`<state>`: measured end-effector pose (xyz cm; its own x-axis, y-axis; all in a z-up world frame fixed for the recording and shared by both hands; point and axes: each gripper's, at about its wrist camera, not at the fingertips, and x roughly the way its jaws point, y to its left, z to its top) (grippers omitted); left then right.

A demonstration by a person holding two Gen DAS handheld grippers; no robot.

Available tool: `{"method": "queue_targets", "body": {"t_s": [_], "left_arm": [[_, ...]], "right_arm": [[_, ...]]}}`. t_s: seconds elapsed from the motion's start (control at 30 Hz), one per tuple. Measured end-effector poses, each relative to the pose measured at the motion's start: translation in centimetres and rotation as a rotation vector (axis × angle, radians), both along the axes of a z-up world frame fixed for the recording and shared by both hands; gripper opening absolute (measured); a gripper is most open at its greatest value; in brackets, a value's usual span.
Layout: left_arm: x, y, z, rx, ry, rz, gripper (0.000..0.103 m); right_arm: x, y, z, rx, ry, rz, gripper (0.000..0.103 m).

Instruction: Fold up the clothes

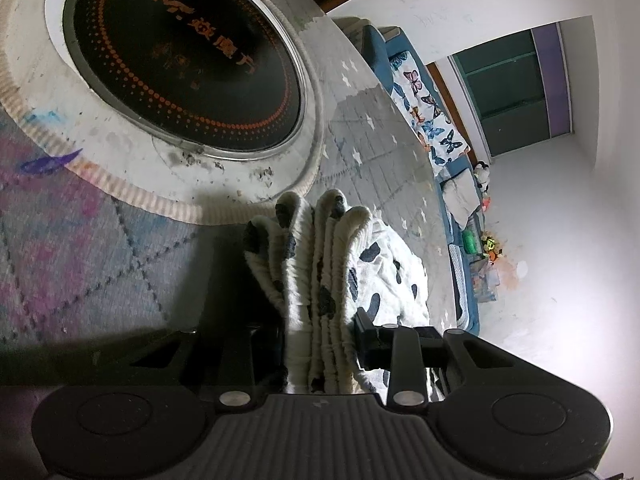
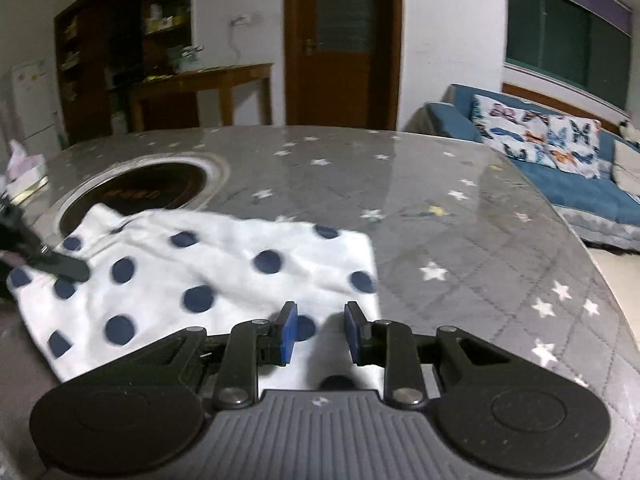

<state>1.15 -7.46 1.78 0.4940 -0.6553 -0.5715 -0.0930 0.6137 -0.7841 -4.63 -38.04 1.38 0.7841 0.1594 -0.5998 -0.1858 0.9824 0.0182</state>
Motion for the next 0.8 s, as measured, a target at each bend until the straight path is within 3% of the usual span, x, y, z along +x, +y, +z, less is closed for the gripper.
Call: {"method": "queue_targets", "body": {"t_s": [0.17,0.4,0.63,0.8], "left_arm": [[-0.2,0.0,0.1,0.011,-0.003,-0.001,0.035],[-0.2,-0.3,0.3,0.035,-0.011,-0.007,0.035],[-0.2,-0.9,1.0,0.083,-0.026,-0.020,0.034],[0.4,-2.0,2.5,0.129,-0.055,-0.052,0.034]], "right_arm": [[0.7,-1.1,-0.1,0.031,0.009,-0.045,0.041],[1.0,-1.9,-0.7,0.145,0.048,-0.055,0.040],[0.5,-1.4,-0.4,0.169,0.028,-0.056,0.012],[-0.5,-1.4,1.2,0.163,-0.035,-0.067,0.006]]}}
